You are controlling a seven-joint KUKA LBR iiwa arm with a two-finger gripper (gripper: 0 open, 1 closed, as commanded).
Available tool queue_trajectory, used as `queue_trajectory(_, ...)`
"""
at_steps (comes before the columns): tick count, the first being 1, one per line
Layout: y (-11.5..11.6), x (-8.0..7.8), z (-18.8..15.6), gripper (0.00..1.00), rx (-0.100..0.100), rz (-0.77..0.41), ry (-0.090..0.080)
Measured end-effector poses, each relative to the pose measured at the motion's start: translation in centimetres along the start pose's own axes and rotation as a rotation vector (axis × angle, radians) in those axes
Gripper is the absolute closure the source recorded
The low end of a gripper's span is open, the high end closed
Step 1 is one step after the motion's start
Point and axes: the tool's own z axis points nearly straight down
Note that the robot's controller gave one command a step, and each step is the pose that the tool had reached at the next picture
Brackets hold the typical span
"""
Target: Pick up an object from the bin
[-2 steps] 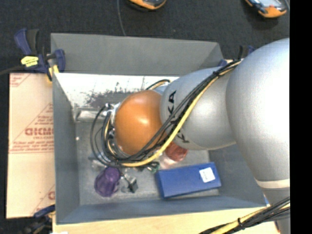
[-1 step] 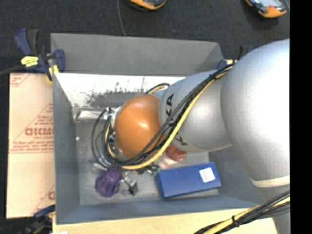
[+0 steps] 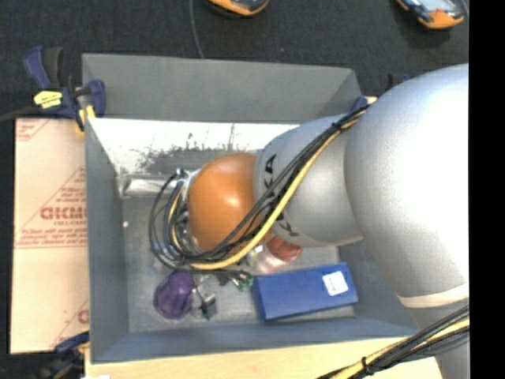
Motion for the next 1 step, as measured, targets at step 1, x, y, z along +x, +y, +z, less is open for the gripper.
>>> queue_trajectory(1,-0.16,0.66,0.61,0.00,0.000,-0.160,0.000)
